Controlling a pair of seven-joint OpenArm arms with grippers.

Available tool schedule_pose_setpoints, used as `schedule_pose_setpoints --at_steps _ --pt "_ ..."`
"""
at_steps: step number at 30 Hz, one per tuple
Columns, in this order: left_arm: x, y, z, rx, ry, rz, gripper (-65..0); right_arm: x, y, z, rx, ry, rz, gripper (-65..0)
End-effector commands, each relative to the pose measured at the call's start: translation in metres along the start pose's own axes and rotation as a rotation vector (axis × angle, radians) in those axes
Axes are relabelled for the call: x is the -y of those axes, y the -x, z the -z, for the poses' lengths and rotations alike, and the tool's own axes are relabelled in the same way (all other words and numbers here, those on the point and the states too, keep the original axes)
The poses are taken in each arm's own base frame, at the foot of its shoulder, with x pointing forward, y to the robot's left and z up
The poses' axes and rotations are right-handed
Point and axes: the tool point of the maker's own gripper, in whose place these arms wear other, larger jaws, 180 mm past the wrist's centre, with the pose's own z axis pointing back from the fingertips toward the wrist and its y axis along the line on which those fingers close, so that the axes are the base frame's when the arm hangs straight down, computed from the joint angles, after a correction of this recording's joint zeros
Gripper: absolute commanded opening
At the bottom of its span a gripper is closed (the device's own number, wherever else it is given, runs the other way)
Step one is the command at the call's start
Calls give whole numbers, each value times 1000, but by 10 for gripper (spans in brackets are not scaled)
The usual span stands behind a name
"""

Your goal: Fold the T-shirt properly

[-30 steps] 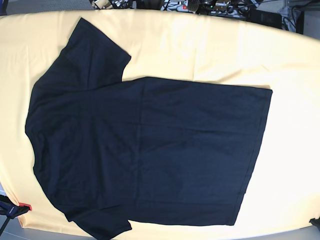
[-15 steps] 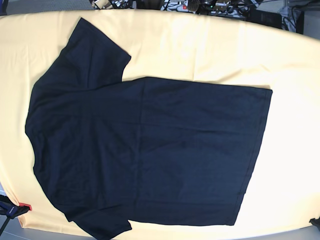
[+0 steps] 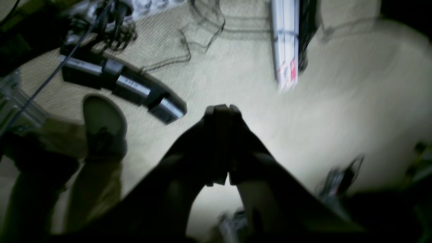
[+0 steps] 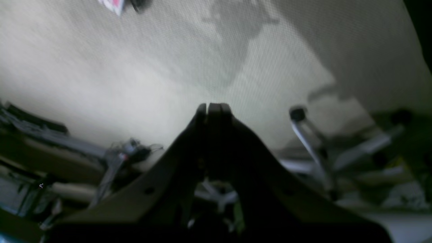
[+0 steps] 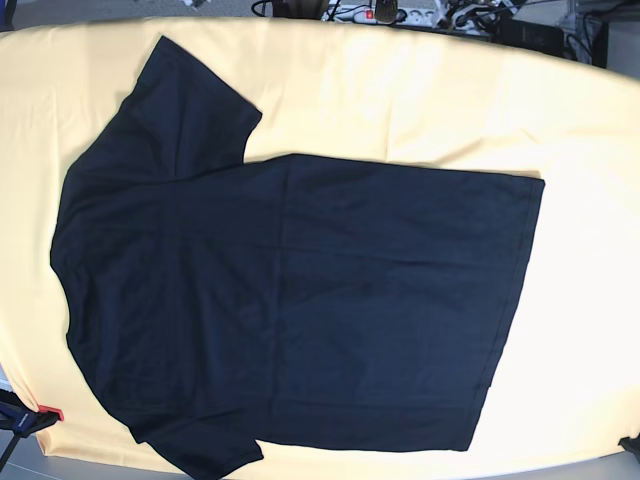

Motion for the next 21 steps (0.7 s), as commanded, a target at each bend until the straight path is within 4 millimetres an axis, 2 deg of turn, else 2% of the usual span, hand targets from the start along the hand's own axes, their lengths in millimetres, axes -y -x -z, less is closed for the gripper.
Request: schedule_pose_setpoints --at_steps 1,6,12,15,21 --pt "9 12 -3 -21 25 31 -650 -2 8 -5 4 -14 6 -650" --pt "34 56 -31 -89 88 219 -650 -24 44 -34 15 -78 -29 -650" --pt "50 90 -82 -128 137 376 -650 -64 78 -86 1 -145 -85 -650" --pt "60 99 -112 -144 161 465 -650 -79 82 -118 51 -132 -134 -650" --pt "77 101 -173 -117 129 630 -650 -91 79 -184 154 -8 -248 -650"
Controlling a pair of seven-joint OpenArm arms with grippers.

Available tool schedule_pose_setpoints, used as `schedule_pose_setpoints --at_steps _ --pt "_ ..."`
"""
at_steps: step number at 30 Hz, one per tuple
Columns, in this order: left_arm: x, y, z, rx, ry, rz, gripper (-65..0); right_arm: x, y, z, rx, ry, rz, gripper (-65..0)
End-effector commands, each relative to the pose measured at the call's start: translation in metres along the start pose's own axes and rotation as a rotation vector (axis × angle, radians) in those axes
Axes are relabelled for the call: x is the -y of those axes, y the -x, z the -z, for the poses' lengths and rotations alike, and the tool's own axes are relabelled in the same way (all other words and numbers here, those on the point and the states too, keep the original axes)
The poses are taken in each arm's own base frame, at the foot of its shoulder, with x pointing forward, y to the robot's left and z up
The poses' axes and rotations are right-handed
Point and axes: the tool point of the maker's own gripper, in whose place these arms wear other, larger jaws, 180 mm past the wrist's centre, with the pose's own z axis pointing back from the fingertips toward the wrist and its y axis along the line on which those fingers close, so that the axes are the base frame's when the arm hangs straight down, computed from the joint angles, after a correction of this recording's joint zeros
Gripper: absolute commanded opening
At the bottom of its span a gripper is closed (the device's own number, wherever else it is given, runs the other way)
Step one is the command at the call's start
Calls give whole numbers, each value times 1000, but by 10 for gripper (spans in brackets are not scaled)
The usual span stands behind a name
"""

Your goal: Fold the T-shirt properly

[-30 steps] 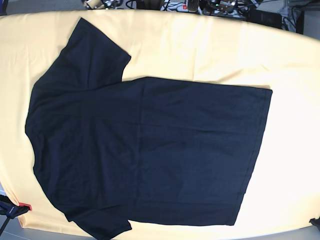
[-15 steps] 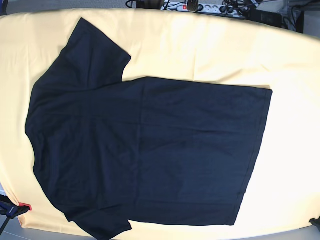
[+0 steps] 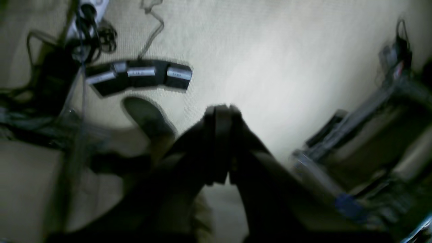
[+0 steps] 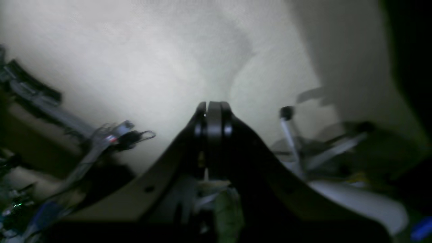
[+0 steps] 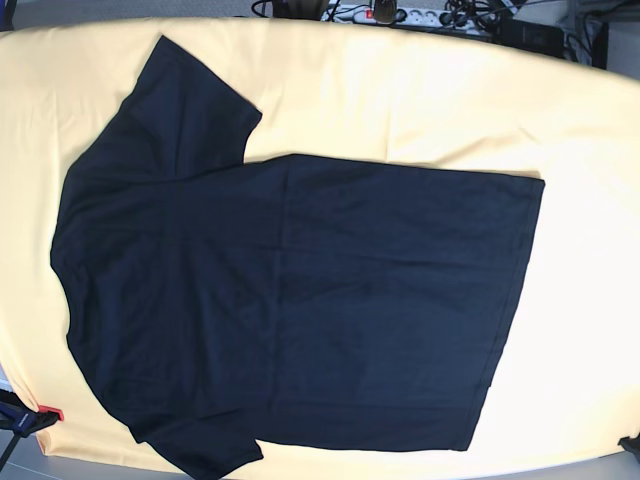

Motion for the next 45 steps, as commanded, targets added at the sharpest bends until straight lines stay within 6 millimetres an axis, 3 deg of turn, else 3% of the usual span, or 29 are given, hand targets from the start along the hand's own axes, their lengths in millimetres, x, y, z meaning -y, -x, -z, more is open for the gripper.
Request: schedule_pose_setpoints --at_steps 1,3,7,12,17,21,24,31,36,42,45 --pt "10 -3 -11 7 5 42 -650 0 -3 -12 14 20 -23 -650" --pt "9 -16 -32 32 -58 106 -650 29 -26 -31 80 157 -60 -650" --pt "-9 -50 -74 117 -216 182 -650 56 -34 -55 59 304 -33 -650" --pt "-56 -95 -117 231 -425 239 -650 83 -45 -73 100 467 -28 -650" --pt "-103 -106 -148 246 -611 282 -650 109 -57 -96 137 646 -90 -650" --pt "-128 -115 -171 289 -710 307 -650 126 -68 -113 185 782 -137 -650" --pt "-139 -116 -181 287 -751 321 -650 133 -73 -120 198 832 -152 -650" --pt "-165 -152 -205 391 -790 430 -650 169 -134 -138 408 917 -181 -650" --pt "-202 -154 -209 406 -818 497 -650 196 -165 -158 514 984 -150 -650" --pt "-249 -149 -222 394 -825 540 -650 200 -186 -161 593 931 -141 -650" --pt "-266 -147 -233 386 -804 549 -470 199 -187 -160 602 923 -139 -650"
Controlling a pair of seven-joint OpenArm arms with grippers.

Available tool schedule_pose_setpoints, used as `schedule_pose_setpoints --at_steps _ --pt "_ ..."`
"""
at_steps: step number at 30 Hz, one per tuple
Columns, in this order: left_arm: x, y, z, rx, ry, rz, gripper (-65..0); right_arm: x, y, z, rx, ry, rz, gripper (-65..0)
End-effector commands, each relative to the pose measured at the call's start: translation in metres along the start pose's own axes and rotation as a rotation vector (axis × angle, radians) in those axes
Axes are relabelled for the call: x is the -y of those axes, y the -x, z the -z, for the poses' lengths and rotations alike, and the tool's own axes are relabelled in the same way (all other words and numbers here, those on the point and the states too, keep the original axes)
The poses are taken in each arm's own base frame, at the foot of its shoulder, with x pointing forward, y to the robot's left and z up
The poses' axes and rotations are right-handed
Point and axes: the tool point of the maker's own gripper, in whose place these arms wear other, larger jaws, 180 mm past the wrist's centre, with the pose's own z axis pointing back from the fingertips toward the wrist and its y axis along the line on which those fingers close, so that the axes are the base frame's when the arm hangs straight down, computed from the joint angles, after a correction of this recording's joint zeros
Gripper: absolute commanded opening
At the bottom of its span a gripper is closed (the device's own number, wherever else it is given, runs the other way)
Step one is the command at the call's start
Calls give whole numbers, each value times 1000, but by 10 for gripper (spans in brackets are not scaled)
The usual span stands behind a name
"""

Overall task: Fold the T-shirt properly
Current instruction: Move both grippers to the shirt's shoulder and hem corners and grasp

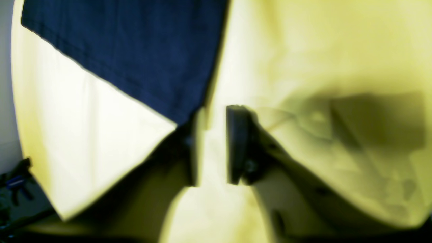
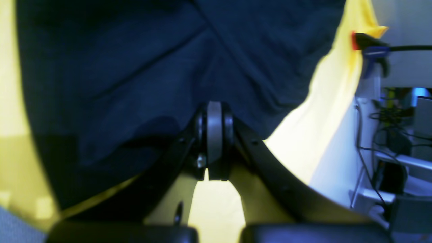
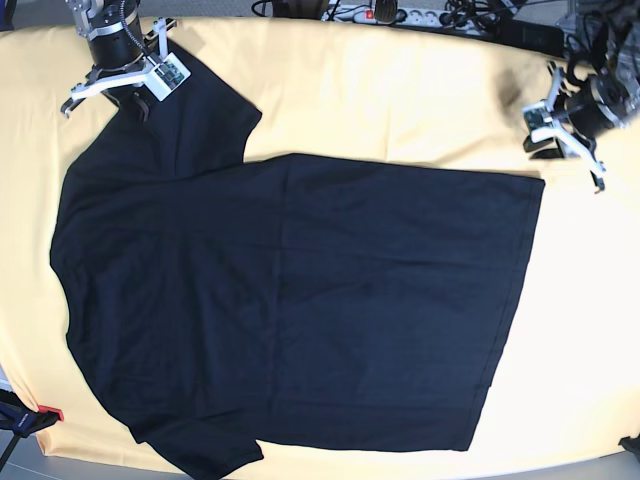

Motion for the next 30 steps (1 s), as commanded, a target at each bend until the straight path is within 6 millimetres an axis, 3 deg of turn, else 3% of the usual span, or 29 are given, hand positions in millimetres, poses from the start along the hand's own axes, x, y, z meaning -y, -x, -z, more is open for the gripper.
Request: schedule_pose_setpoints --at_steps 1,3,4,10,16,22,26,30 --pt "-16 -6 -4 40 -12 18 -394 8 -6 -2 28 28 -4 -650" --pt "-23 -11 -5 93 12 15 -286 8 -6 -2 27 28 -3 -650" --pt "-25 -11 -6 105 26 23 -278 7 -6 -2 26 28 3 -650" --pt "-38 9 -5 46 75 95 -279 5 -8 -3 19 37 49 -650" --pt "-43 31 12 -26 71 195 -279 4 -9 -3 17 42 72 -650" --pt "-31 43 32 -60 122 296 -279 4 -9 -3 17 42 72 -650" --pt "-40 46 41 -77 94 343 -279 4 -9 -3 16 42 72 -650" --pt "-53 35 49 -55 62 349 -279 4 -9 -3 17 42 72 -650"
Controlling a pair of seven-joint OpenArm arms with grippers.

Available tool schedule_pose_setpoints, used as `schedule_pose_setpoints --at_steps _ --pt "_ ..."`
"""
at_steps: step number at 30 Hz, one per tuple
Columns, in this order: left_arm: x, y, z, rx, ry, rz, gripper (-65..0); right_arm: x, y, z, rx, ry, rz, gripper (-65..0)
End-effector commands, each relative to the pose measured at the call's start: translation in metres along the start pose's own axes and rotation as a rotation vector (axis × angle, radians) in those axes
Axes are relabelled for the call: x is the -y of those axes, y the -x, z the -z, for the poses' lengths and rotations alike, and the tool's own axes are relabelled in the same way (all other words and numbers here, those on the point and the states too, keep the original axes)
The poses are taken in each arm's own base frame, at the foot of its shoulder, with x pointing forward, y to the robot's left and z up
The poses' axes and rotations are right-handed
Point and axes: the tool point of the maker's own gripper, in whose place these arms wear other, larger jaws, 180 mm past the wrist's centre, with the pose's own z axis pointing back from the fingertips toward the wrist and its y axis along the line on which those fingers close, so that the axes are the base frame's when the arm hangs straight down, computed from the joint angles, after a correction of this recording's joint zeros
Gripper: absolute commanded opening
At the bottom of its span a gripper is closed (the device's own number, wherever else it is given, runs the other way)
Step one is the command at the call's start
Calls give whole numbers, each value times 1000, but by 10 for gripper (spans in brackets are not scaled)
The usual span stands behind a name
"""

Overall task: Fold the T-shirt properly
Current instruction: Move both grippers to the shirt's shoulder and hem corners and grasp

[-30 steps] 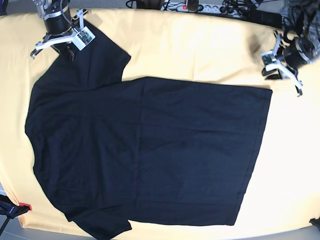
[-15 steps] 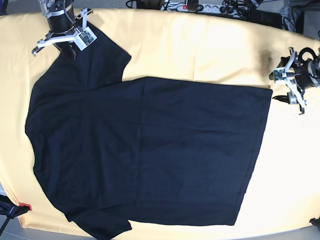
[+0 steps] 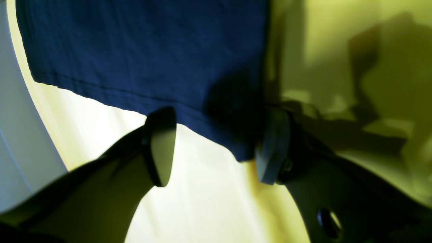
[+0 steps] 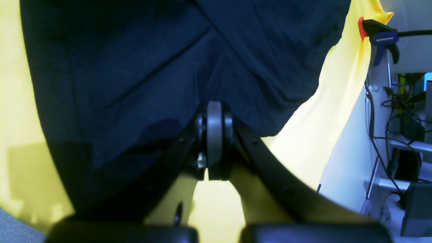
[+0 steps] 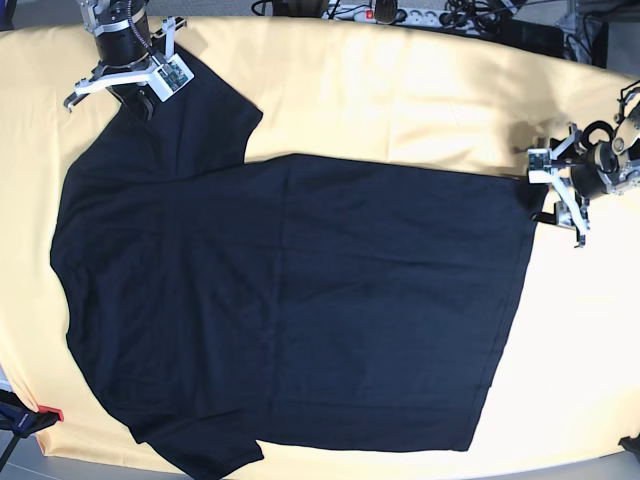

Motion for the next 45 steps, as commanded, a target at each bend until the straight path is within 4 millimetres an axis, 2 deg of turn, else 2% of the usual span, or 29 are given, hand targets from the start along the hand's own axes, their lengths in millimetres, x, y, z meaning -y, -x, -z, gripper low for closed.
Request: schedule_pose_setpoints --at_steps 1,5,7,8,9,11,12,13,19,22,23,24,29,34,38,40,43,45 --pt "-10 4 -3 -15 -19 12 -279 7 -6 -3 26 21 -4 -650" --pt "-25 -8 3 18 -59 3 -279 7 -6 -3 25 22 -4 -650" --pt "-26 -11 5 26 -63 0 -288 6 -5 -3 25 21 -4 -650" --pt "-25 -12 5 28 -62 -1 -320 6 -5 -3 23 19 -4 -650" --pt "-24 -12 5 30 -56 -5 -384 5 -4 -4 22 17 -5 -650" --pt "-21 -13 5 36 -37 -29 -570 5 -4 -4 22 16 -4 -650" --pt "-21 -14 5 40 -38 -41 -639 5 -4 -4 22 16 -5 -650" --pt "-21 -14 5 43 -39 -47 -650 5 -4 -4 22 16 -5 -650" --pt "-26 -26 1 60 -51 -16 -650 5 -4 -4 20 18 -7 -650" --pt "-31 -34 -4 76 -62 8 -650 11 0 -4 -3 50 22 -445" --pt "-32 -36 -5 79 -64 14 -650 14 2 -4 -11 66 28 -393" --pt "-32 -37 -6 79 -64 18 -650 17 3 -4 -16 78 28 -374" --pt "-32 -35 -7 71 -66 19 -650 35 19 4 -50 101 55 -376" --pt "-32 -35 -7 72 -66 19 -650 9 35 16 -60 -80 94 -375" --pt "-32 -35 -7 72 -65 19 -650 -20 33 13 -49 -227 97 -357" --pt "-32 -35 -7 72 -65 19 -650 -19 31 14 -41 -220 96 -348" --pt "-32 -35 -7 72 -65 19 -650 -7 34 18 -42 -149 89 -348" --pt "-32 -35 -7 73 -66 19 -650 -9 40 24 -56 -154 105 -348"
